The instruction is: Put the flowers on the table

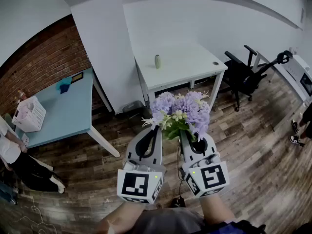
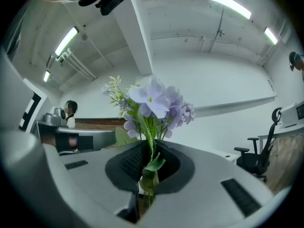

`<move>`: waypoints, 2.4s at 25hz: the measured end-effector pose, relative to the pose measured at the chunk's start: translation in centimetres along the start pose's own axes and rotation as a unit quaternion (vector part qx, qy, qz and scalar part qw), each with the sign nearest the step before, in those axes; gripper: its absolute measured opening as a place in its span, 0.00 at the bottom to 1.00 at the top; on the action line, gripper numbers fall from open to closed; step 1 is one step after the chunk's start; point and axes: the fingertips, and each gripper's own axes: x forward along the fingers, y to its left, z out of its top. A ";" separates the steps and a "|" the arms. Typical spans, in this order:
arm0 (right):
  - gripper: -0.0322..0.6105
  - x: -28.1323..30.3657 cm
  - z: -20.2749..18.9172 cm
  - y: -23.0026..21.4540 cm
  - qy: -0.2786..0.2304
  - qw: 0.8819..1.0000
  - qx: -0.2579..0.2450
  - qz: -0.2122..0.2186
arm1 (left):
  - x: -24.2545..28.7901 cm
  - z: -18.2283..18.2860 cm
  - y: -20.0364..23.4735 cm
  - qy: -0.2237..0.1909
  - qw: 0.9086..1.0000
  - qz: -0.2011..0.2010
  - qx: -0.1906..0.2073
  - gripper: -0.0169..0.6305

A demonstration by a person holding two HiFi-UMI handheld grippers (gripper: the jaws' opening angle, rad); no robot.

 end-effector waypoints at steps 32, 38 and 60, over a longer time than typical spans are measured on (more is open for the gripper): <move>0.09 14.6 -5.8 -5.3 0.043 0.998 0.037 -0.014 | 11.0 -7.8 10.5 0.047 0.997 -0.003 -0.065 0.04; 0.09 22.4 -4.7 -5.7 0.037 0.998 0.039 -0.044 | 15.7 -6.9 16.9 0.044 0.996 -0.028 -0.072 0.04; 0.09 31.5 -5.5 -12.8 0.019 0.997 0.024 -0.073 | 27.5 -9.9 19.6 0.051 0.993 -0.079 -0.067 0.04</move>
